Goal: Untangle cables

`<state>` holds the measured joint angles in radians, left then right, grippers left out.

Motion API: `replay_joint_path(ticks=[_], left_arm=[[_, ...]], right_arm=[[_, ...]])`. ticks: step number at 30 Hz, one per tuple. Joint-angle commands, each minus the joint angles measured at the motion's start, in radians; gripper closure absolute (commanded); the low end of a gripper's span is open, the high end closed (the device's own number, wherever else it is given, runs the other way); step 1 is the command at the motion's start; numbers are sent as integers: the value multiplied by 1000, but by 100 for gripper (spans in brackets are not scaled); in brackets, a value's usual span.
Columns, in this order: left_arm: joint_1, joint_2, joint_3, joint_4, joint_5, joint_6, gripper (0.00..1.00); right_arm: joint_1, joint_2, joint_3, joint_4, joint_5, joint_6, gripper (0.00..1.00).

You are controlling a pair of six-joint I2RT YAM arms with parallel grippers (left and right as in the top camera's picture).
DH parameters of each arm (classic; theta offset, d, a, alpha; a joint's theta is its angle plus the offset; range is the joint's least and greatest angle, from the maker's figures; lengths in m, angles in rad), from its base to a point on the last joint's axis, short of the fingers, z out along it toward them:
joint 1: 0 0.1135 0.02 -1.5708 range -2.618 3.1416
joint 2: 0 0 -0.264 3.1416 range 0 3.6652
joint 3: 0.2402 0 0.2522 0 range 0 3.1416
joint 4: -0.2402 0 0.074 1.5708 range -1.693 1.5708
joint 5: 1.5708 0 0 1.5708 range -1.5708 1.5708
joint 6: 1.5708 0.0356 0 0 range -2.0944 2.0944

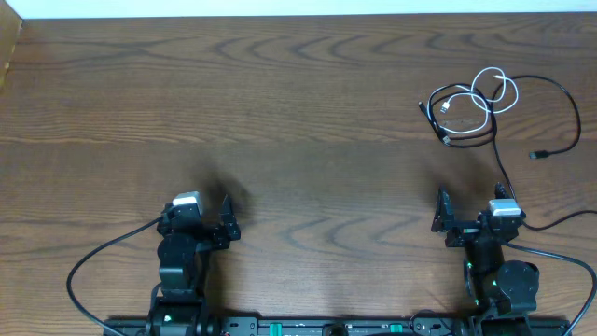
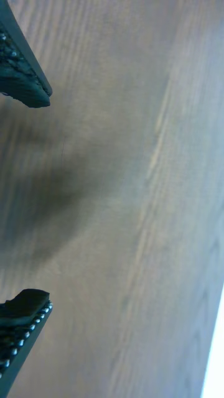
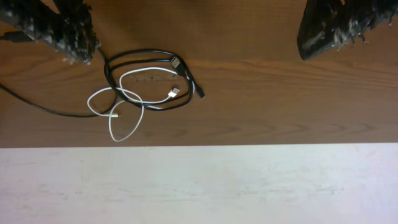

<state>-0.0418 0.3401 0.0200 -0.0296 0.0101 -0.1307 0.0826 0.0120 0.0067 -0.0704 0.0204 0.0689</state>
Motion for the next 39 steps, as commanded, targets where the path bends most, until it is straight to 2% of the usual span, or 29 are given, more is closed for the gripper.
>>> replay_joint_path(ticks=[1, 16, 39], left_arm=[[-9, -68, -16, -45, -19, 0, 2], [-9, -339, -16, -40, -24, -1, 2], [-8, -336, -16, -44, -22, -1, 2]], right_arm=[[4, -6, -1, -5, -4, 13, 1], [4, -6, -1, -5, -4, 13, 1], [4, -6, -1, -5, -4, 13, 1]])
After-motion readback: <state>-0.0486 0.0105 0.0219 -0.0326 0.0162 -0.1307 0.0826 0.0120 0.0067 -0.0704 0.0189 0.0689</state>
